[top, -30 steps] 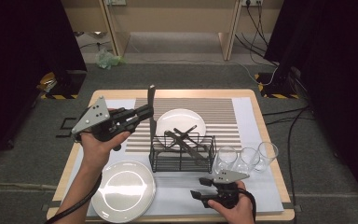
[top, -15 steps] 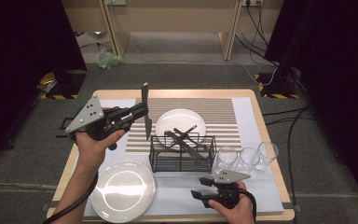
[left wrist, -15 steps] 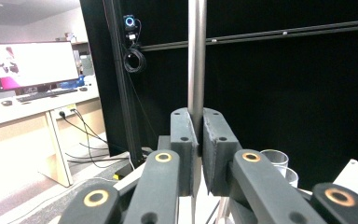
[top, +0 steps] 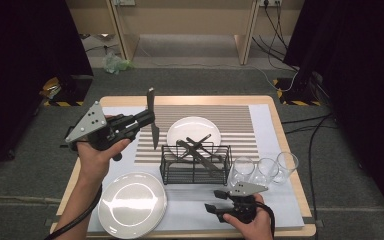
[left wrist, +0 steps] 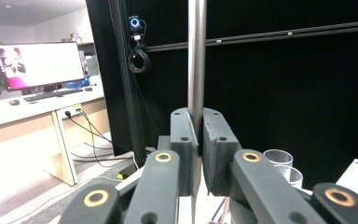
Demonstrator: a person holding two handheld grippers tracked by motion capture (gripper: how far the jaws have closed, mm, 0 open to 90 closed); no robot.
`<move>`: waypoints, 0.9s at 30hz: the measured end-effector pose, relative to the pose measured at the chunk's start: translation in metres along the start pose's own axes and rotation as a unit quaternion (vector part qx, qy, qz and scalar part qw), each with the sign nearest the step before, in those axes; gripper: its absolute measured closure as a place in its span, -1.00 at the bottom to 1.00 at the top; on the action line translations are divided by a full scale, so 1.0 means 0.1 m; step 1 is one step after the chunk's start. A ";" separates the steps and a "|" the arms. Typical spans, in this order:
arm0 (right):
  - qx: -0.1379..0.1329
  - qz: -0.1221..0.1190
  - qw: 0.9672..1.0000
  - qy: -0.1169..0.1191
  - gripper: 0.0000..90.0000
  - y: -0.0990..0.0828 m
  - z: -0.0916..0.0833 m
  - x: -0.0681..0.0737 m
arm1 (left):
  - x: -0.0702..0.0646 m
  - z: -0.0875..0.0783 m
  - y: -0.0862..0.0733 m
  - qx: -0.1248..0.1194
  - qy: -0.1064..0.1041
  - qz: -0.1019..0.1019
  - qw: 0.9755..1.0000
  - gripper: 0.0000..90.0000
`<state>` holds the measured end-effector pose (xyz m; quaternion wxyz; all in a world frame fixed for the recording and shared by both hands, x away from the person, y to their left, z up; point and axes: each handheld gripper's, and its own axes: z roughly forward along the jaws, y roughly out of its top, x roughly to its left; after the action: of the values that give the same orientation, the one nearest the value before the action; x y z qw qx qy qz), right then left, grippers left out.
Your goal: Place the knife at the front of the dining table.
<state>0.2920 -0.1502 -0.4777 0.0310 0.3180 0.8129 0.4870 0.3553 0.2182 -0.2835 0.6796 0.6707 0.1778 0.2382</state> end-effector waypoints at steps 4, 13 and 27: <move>0.000 0.000 1.000 0.000 -0.12 0.00 0.01 0.00 | 0.01 -0.01 -0.01 0.001 0.002 0.000 1.000 0.86; 0.002 -0.002 1.000 0.002 -0.13 0.00 0.00 0.00 | 0.03 -0.02 -0.06 0.005 0.012 -0.004 1.000 0.86; 0.001 -0.003 1.000 0.002 -0.13 0.00 0.01 0.00 | 0.07 -0.03 -0.08 0.010 0.026 -0.001 1.000 0.86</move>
<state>0.2924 -0.1493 -0.4781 0.0303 0.3147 0.8143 0.4868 0.3600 0.2245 -0.2911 0.6683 0.6711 0.1984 0.2525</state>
